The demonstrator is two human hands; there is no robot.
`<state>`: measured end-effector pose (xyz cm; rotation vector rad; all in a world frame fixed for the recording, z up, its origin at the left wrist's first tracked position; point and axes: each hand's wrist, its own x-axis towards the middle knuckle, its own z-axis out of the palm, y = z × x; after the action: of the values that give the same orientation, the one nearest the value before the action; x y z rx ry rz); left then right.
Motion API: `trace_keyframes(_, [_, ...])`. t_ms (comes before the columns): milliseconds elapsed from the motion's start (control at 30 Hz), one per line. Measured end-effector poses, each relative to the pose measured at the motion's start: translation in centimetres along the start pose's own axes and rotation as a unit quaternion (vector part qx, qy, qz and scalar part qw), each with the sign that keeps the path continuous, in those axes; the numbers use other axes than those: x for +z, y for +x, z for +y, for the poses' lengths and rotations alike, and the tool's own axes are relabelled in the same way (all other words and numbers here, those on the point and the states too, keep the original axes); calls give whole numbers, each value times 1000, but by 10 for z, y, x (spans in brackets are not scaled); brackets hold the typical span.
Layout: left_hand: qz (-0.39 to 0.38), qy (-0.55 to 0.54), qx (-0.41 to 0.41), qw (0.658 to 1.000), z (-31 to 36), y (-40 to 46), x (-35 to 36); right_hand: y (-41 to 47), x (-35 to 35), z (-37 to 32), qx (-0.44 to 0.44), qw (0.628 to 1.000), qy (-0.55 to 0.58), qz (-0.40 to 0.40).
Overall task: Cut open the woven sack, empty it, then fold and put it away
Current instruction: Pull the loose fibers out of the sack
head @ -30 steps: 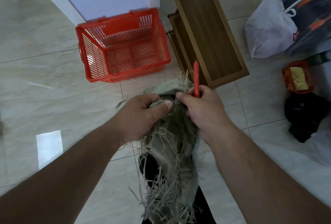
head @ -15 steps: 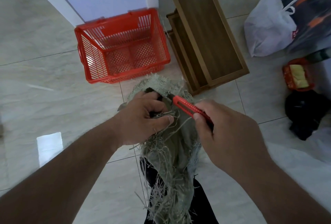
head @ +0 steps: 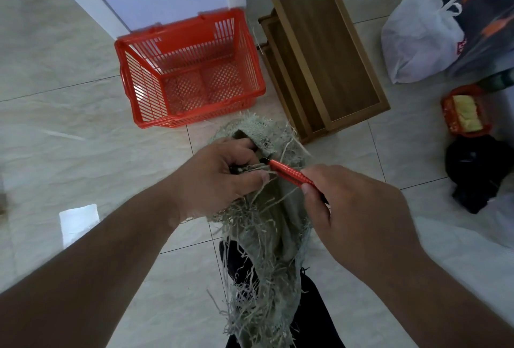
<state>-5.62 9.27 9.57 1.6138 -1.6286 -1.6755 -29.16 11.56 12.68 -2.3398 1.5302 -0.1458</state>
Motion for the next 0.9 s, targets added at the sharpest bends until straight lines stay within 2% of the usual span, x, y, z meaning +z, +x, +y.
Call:
trace_keyframes(67, [-9,-52,-37,998,3,0,-1,0,2,-1,-10,1000,-3,3])
trace_keyframes(200, [-11,-88,-105,991,4,5,-3,-2,6,-1,-9,1000,2,6])
trace_keyframes(300, [-21,-180,-163,970,5,11,-4,-3,7,-1,-5,1000,11,10])
trace_keyframes(367, [-43,-204,-180,961,5,14,-4,-2,7,-1,-2,1000,13,10])
trace_keyframes(567, [-75,-175,-185,964,3,20,-2,-7,9,1,3,1000,23,-10])
trace_keyframes(733, [-99,-150,-158,971,8,21,1,-11,10,-3,28,999,40,-10])
trace_keyframes(900, [-102,-66,-136,983,16,25,9,-13,18,-9,64,998,14,-26])
